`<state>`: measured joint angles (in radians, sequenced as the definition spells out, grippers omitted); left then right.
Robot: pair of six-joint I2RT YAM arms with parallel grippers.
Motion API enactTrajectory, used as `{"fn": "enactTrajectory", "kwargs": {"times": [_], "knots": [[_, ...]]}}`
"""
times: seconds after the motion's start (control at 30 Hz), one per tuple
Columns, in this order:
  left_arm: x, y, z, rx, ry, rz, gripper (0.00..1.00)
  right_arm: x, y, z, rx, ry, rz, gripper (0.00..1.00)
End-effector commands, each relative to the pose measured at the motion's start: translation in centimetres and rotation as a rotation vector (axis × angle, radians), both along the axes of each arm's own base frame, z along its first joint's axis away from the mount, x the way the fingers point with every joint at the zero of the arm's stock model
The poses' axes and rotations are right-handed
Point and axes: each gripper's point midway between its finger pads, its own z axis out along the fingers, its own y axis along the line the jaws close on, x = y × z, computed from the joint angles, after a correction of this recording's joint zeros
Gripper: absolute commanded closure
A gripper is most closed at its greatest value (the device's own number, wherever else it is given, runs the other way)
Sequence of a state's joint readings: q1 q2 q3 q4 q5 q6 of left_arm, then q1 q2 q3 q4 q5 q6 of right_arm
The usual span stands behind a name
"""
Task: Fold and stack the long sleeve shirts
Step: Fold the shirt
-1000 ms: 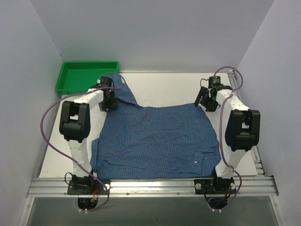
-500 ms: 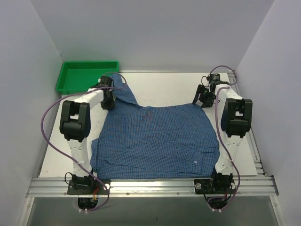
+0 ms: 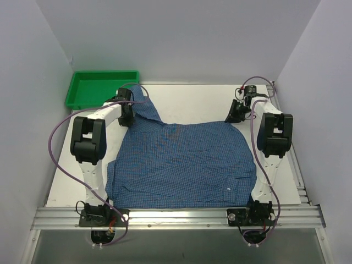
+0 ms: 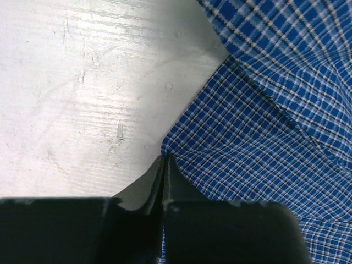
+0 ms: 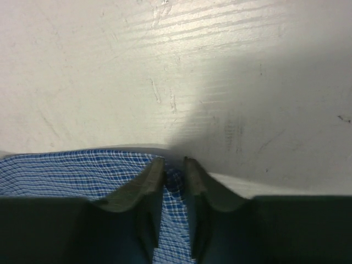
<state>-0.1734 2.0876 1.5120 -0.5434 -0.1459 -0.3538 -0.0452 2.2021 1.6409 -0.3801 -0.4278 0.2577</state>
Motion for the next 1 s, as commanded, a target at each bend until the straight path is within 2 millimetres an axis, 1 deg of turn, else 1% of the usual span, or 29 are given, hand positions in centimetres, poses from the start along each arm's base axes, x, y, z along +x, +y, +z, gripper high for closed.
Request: {"fn": "enactTrajectory", "kwargs": {"times": [0.0, 0.03, 0.07, 0.1, 0.17, 0.2, 0.23, 0.27, 0.3, 0.33, 0.37, 0.4, 0.43, 0.47, 0.5, 0.53, 0.57, 0.6, 0.67, 0.7, 0.73, 0.77, 0.8, 0.83, 0.87, 0.9, 0.93, 0.97], "knots": [[-1.3, -0.3, -3.3, -0.020, 0.091, -0.031, 0.97, -0.3, 0.3, 0.5, 0.008, 0.021, 0.025, 0.89], [-1.0, -0.3, -2.8, -0.020, 0.077, -0.036, 1.00, -0.3, 0.2, 0.9, 0.003, 0.015, 0.028, 0.92], [-0.9, -0.3, -2.5, -0.019, 0.073, -0.039, 1.00, 0.0, 0.0, 1.3, -0.007, 0.000, 0.029, 0.95], [-0.5, -0.3, -1.6, -0.020, 0.051, -0.043, 1.00, 0.1, 0.0, 1.6, -0.010, -0.008, 0.031, 1.00], [0.0, -0.4, -0.4, -0.017, 0.026, -0.054, 1.00, 0.3, -0.4, 2.6, -0.034, -0.034, 0.034, 1.00], [0.2, -0.3, 0.6, -0.018, 0.005, -0.055, 1.00, 0.3, -0.6, 3.0, -0.041, -0.039, 0.033, 1.00], [0.4, -0.4, 1.2, -0.019, -0.010, -0.060, 1.00, 0.4, -0.7, 3.9, -0.050, -0.061, 0.034, 1.00], [0.6, -0.5, 2.5, -0.024, -0.037, -0.063, 1.00, 0.3, -0.8, 4.5, -0.057, -0.072, 0.032, 1.00], [0.7, -0.5, 3.2, -0.027, -0.052, -0.063, 1.00, 0.1, -1.1, 4.7, -0.066, -0.073, 0.028, 1.00], [0.8, -0.5, 3.7, -0.028, -0.062, -0.063, 1.00, 0.1, -1.1, 5.7, -0.074, -0.098, 0.028, 1.00], [0.8, -0.6, 4.7, -0.033, -0.087, -0.063, 1.00, 0.0, -1.3, 6.0, -0.082, -0.102, 0.024, 1.00], [0.8, -0.5, 5.1, -0.035, -0.093, -0.059, 1.00, -0.1, -1.5, 7.0, -0.094, -0.121, 0.018, 1.00], [0.7, -0.5, 5.4, -0.036, -0.099, -0.058, 1.00, -0.4, -1.5, 7.0, -0.098, -0.122, 0.018, 1.00], [0.6, -0.6, 6.2, -0.039, -0.114, -0.058, 1.00, -0.5, -1.5, 7.3, -0.097, -0.123, 0.014, 1.00], [0.2, -0.4, 6.0, -0.038, -0.107, -0.053, 1.00, -0.8, -1.5, 7.5, -0.094, -0.124, 0.010, 1.00], [0.0, -0.4, 6.4, -0.039, -0.115, -0.051, 1.00, -1.2, -1.5, 7.7, -0.093, -0.126, 0.007, 1.00], [-0.2, -0.2, 7.3, -0.038, -0.134, -0.046, 1.00, -1.4, -1.6, 7.9, -0.095, -0.127, 0.003, 1.00], [-0.6, -0.1, 7.2, -0.034, -0.129, -0.044, 1.00, -1.7, -1.5, 8.4, -0.097, -0.136, -0.002, 1.00], [-0.9, 0.0, 7.8, -0.031, -0.141, -0.043, 1.00, -2.5, -1.7, 8.0, -0.108, -0.128, -0.010, 1.00], [-1.1, 0.2, 8.7, -0.030, -0.160, -0.041, 1.00, -2.8, -1.8, 8.1, -0.111, -0.129, -0.015, 1.00], [-1.4, 0.1, 8.8, -0.030, -0.161, -0.044, 1.00, -2.9, -1.8, 8.8, -0.114, -0.149, -0.025, 1.00], [-1.5, 0.2, 9.5, -0.032, -0.176, -0.042, 1.00, -3.5, -1.9, 8.3, -0.115, -0.138, -0.029, 1.00], [-1.7, 0.3, 9.8, -0.032, -0.183, -0.040, 1.00, -3.6, -1.9, 8.9, -0.116, -0.157, -0.032, 1.00], [-2.0, 0.3, 9.7, -0.032, -0.180, -0.042, 1.00, -3.8, -1.9, 9.0, -0.116, -0.157, -0.039, 1.00], [-2.3, 0.4, 10.3, -0.032, -0.191, -0.039, 1.00, -4.0, -2.0, 9.1, -0.121, -0.160, -0.046, 1.00], [-2.5, 0.5, 10.4, -0.035, -0.194, -0.033, 1.00, -4.7, -2.0, 8.6, -0.125, -0.145, -0.051, 1.00], [-3.0, 0.5, 10.2, -0.035, -0.188, -0.031, 1.00, -4.9, -2.2, 9.0, -0.131, -0.158, -0.057, 1.00], [-3.3, 0.6, 10.7, -0.039, -0.199, -0.028, 1.00, -5.1, -2.4, 9.0, -0.143, -0.158, -0.068, 1.00]]}}
